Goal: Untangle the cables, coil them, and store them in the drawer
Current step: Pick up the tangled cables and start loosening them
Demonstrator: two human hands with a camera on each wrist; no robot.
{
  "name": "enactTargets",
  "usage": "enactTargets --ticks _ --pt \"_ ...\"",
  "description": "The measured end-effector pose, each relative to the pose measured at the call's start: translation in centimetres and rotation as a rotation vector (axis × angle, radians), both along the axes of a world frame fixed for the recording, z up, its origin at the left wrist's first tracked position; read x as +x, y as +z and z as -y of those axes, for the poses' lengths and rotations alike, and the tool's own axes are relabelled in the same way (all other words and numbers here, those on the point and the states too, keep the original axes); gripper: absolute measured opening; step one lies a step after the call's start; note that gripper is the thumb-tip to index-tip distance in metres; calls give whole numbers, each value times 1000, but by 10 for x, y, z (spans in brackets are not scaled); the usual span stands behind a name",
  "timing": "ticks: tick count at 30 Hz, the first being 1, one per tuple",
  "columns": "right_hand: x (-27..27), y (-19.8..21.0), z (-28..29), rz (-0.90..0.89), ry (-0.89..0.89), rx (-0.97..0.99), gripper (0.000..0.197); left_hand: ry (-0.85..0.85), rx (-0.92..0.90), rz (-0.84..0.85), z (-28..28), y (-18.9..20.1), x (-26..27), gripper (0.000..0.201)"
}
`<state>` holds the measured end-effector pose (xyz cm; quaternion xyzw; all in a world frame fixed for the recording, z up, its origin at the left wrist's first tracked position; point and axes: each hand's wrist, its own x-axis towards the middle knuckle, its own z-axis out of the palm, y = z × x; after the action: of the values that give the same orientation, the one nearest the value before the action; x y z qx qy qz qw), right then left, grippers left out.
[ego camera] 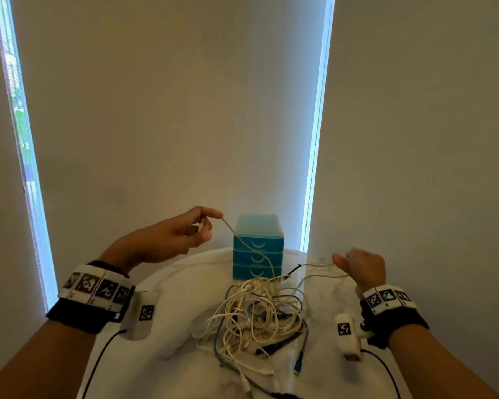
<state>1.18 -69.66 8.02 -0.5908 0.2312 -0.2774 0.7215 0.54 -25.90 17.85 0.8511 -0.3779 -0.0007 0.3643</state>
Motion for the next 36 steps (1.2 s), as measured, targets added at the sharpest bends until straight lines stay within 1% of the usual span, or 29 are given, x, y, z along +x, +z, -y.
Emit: enactTargets --ticks 1,2,3,5,7,8,9,10,11,12,13,14,15,17,18,19,21,23,25,26,27,28,29,30,31,32,33,35,36 --pt "4 7 -6 23 -11 16 32 -57 54 21 -2 2 -2 44" --pt "8 16 -16 56 -25 15 39 -84 90 75 -2 4 -5 47" --pt "13 24 -25 81 -41 -31 46 -80 115 136 -1 6 -7 49" --pt "22 41 -43 95 -80 -170 50 -12 119 251 4 10 -11 45" --pt "35 55 -51 119 -106 -193 44 95 87 376 7 11 -14 33" --pt "38 64 -54 125 -104 -168 38 152 77 436 7 11 -16 30" --pt "40 72 -53 120 -97 -141 35 214 90 496 8 10 -16 42" --pt "38 78 -53 114 -83 -117 35 276 132 556 11 7 -15 56" --pt "40 80 -49 123 -73 -117 35 334 185 617 16 4 -13 66" --pt "40 80 -46 130 -69 -127 37 372 215 666 25 0 -9 69" --pt "40 78 -45 144 -79 -149 40 388 210 695 34 -4 -3 68" --pt "39 78 -46 160 -71 -181 38 390 167 684 45 -11 6 64" --pt "41 79 -45 189 -47 -202 32 383 118 646 55 -14 13 58" --pt "45 84 -41 236 -3 -198 14 376 -14 544 69 -18 27 48" --pt "45 89 -37 252 13 -141 13 383 -86 513 71 -19 30 46" --pt "44 90 -28 268 11 -66 18 387 -153 483 71 -18 31 47" --pt "40 88 -6 292 -13 75 25 337 -300 369 63 -14 26 53" --pt "37 84 6 288 -69 105 30 253 -423 254 59 -7 15 53" --pt "42 81 -13 300 -79 103 25 237 -428 291 67 3 -3 53" --pt "51 84 -34 338 -19 58 18 229 -423 314 76 9 -11 54" --pt "60 86 -63 360 108 -78 23 208 -433 328 85 15 -22 54" --pt "60 88 -97 322 302 -315 32 188 -442 356 92 21 -32 51" --pt "57 89 -129 214 592 -571 38 180 -438 406 97 25 -39 48" --pt "54 87 -153 103 795 -771 37 185 -420 459 97 29 -45 45" --pt "54 84 -165 71 858 -968 34 201 -405 499 93 31 -48 43" --pt "46 87 -170 113 842 -1027 34 222 -405 516 86 30 -48 42" --pt "37 88 -165 174 796 -973 34 247 -405 503 77 27 -45 40" --pt "22 85 -145 271 707 -700 35 306 -404 399 60 17 -36 37" --pt "15 80 -134 281 637 -624 33 335 -400 317 54 10 -28 36"
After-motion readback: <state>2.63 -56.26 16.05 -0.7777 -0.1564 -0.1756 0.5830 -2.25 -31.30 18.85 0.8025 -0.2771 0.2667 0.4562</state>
